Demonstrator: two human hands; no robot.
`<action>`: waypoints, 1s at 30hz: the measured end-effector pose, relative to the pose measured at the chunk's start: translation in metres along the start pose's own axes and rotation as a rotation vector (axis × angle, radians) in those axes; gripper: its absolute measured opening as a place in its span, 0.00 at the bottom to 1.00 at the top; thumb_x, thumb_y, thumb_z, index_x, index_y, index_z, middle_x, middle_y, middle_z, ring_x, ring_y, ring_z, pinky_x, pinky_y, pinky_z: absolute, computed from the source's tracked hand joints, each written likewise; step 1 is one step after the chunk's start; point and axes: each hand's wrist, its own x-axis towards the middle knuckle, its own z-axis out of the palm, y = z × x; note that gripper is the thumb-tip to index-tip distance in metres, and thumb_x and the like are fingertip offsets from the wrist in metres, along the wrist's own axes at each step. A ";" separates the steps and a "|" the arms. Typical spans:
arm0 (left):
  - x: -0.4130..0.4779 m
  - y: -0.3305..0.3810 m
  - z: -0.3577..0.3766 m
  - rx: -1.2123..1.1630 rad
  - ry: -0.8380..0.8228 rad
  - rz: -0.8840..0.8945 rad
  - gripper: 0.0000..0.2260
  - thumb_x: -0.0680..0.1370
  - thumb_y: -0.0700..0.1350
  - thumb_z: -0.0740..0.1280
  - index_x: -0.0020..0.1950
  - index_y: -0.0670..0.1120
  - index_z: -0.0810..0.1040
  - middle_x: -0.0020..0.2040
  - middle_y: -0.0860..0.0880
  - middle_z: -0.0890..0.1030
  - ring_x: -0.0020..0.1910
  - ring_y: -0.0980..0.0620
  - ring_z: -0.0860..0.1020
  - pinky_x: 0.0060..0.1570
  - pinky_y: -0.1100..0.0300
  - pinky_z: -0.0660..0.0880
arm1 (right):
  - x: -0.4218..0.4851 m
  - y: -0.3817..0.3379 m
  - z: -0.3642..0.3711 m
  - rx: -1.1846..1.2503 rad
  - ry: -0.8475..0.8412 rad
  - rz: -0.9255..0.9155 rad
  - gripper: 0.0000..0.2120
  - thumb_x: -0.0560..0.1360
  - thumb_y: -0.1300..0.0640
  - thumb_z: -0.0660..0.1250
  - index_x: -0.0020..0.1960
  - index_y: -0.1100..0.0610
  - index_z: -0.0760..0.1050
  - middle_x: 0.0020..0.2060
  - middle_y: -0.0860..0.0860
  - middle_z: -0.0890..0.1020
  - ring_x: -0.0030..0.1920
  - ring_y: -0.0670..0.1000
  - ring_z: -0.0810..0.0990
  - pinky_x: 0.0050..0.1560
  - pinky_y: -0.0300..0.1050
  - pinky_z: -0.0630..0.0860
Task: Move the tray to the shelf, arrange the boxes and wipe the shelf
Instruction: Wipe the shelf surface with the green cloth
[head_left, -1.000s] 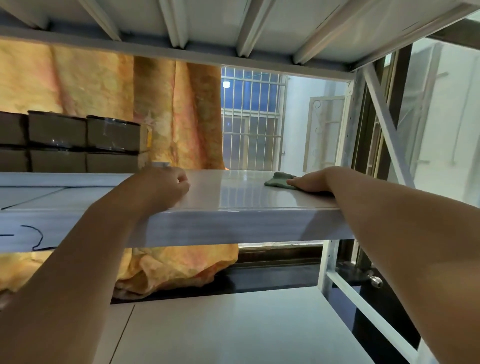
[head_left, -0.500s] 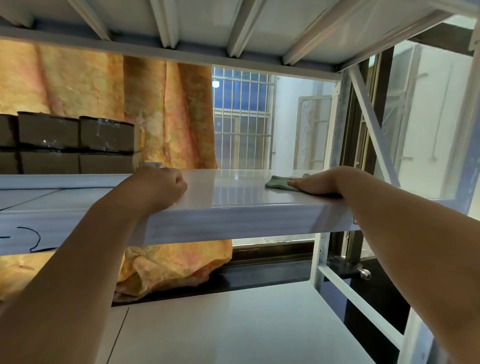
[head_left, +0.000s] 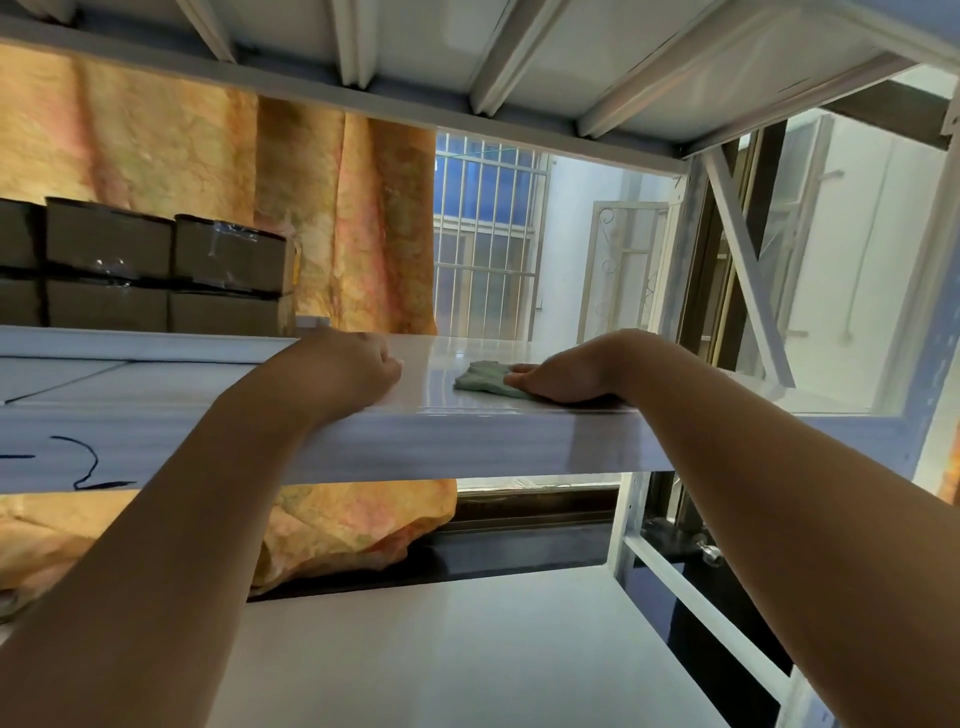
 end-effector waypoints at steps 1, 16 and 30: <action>-0.001 0.000 0.000 0.007 0.005 0.012 0.18 0.82 0.49 0.51 0.60 0.40 0.75 0.57 0.40 0.79 0.58 0.41 0.76 0.56 0.53 0.69 | -0.001 -0.006 -0.001 -0.016 -0.004 -0.020 0.26 0.82 0.41 0.41 0.78 0.47 0.46 0.78 0.52 0.52 0.77 0.54 0.51 0.74 0.51 0.48; -0.007 0.000 -0.004 -0.086 0.054 0.024 0.15 0.81 0.53 0.54 0.60 0.50 0.76 0.55 0.46 0.80 0.47 0.51 0.73 0.41 0.59 0.65 | 0.029 -0.061 -0.014 -0.067 -0.081 -0.267 0.28 0.81 0.40 0.45 0.78 0.46 0.47 0.77 0.51 0.55 0.76 0.53 0.55 0.73 0.48 0.53; -0.015 -0.008 -0.002 -0.219 0.095 0.058 0.11 0.78 0.58 0.58 0.54 0.58 0.77 0.59 0.54 0.77 0.53 0.56 0.72 0.48 0.62 0.65 | 0.127 -0.078 -0.041 -0.324 0.110 -0.019 0.23 0.82 0.47 0.49 0.34 0.56 0.68 0.32 0.52 0.72 0.32 0.50 0.70 0.48 0.46 0.67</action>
